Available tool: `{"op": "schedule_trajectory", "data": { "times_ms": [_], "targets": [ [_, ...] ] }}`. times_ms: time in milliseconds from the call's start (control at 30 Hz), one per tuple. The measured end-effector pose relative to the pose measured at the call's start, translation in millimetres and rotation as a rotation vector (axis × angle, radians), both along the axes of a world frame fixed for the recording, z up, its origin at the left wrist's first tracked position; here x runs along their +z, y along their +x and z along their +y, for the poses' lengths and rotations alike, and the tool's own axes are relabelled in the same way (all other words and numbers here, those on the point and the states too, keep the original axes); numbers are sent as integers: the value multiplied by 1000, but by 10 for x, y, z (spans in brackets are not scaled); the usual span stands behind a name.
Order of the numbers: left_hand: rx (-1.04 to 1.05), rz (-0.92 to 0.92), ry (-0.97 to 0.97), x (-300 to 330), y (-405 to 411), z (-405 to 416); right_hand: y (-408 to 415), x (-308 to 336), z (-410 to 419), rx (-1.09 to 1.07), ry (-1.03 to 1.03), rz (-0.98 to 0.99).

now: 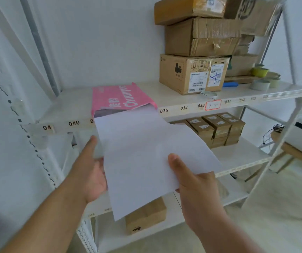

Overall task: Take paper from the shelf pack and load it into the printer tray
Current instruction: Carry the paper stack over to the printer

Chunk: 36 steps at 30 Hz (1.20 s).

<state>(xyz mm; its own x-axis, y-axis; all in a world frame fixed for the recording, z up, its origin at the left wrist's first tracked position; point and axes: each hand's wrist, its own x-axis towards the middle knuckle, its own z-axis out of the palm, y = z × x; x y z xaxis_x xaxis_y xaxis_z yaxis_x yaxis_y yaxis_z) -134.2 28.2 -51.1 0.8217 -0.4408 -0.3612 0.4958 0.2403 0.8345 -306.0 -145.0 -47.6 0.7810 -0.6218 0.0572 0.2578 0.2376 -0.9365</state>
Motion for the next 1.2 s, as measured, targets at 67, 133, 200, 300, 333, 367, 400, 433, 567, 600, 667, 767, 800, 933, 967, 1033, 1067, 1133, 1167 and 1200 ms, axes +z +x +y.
{"op": "schedule_trajectory", "data": {
  "times_ms": [67, 133, 200, 300, 333, 367, 400, 433, 567, 600, 667, 767, 800, 933, 967, 1033, 1067, 1133, 1167, 1200],
  "targets": [
    [-114, 10, -119, -113, -190, -79, 9, -161, 55, -11, 9, 46],
    [54, -174, -29, -81, -204, -155, -45, -306, 107, -9, 31, 67],
    [159, -345, 13, -21, -258, -166, -144, -425, 129, 30, 69, 52],
    [162, -537, -12, 71, -472, -103, -301, -600, 108, 114, 199, 12],
    [157, -599, -25, 92, -537, -79, -350, -642, 105, 145, 293, 2],
    [154, -654, -45, 112, -590, -68, -394, -680, 99, 176, 403, -9],
    [146, -705, -61, 134, -645, -60, -429, -699, 90, 206, 497, -21],
    [132, -750, -73, 159, -702, -61, -460, -700, 75, 228, 560, -39],
    [37, -815, -93, 349, -836, -85, -480, -578, -17, 269, 647, -132],
    [25, -804, -110, 406, -849, -103, -476, -532, -42, 280, 649, -158],
    [2, -763, -139, 495, -869, -170, -465, -445, -88, 285, 638, -187],
    [-39, -712, -149, 549, -941, -334, -482, -358, -201, 277, 591, -209],
    [-36, -684, -147, 563, -969, -390, -500, -340, -251, 279, 572, -213],
    [-70, -548, -200, 655, -1088, -640, -624, -366, -579, 255, 516, -185],
    [-77, -530, -203, 672, -1102, -702, -664, -389, -673, 248, 495, -174],
    [-83, -522, -217, 700, -1139, -831, -761, -437, -841, 256, 458, -161],
    [-92, -528, -225, 700, -1154, -897, -808, -459, -916, 261, 448, -161],
    [-91, -539, -217, 673, -1170, -1028, -884, -527, -1089, 253, 453, -171],
    [-78, -540, -203, 647, -1176, -1085, -922, -572, -1194, 235, 461, -175],
    [-63, -538, -184, 614, -1179, -1134, -969, -606, -1309, 214, 460, -173]
  ]
}}
